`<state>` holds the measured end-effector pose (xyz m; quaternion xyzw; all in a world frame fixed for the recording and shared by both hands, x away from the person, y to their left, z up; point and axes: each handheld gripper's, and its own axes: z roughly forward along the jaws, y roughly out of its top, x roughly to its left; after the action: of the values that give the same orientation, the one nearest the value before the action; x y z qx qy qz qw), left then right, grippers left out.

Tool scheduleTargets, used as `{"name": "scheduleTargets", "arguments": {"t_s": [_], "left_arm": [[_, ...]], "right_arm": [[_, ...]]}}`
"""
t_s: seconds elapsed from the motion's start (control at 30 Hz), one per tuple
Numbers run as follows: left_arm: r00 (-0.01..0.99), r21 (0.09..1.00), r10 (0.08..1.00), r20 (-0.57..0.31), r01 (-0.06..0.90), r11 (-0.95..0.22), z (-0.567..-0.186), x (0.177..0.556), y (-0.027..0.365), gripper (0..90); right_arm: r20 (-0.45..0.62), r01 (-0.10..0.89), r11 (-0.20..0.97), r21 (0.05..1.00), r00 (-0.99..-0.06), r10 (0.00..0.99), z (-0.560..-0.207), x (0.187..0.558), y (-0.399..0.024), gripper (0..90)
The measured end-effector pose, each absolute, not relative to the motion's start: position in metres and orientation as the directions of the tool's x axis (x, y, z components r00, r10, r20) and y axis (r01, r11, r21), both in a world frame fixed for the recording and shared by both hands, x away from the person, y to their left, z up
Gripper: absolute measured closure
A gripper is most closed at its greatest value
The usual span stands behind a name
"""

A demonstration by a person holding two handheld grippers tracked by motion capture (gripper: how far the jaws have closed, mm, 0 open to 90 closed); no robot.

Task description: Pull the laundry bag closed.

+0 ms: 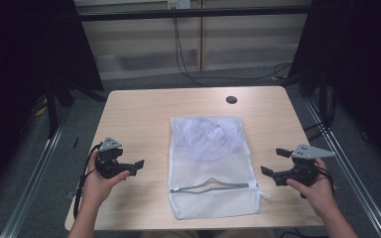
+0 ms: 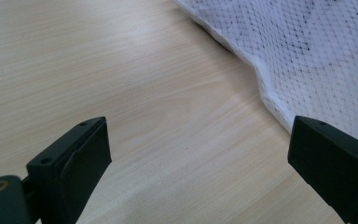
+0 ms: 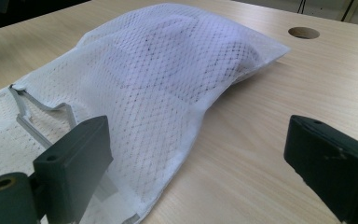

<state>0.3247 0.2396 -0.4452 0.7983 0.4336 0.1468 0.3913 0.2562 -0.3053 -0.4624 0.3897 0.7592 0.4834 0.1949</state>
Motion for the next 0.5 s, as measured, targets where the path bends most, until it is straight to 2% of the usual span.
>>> {"name": "scheduleTargets", "arguments": {"t_s": [0.33, 0.5], "left_arm": [[0.595, 0.755, 0.798, -0.094, 0.565, -0.332, -0.445, 0.323, 0.235, 5.5], [0.601, 0.753, 0.793, -0.095, 0.565, -0.337, -0.446, 0.323, 0.233, 5.5]], "right_arm": [[0.088, 0.401, 0.239, 0.884, -0.646, 0.759, -0.458, 0.256, -0.292, 7.9], [0.054, 0.39, 0.298, 0.871, -0.68, 0.732, -0.456, 0.257, -0.271, 8.0]]}}
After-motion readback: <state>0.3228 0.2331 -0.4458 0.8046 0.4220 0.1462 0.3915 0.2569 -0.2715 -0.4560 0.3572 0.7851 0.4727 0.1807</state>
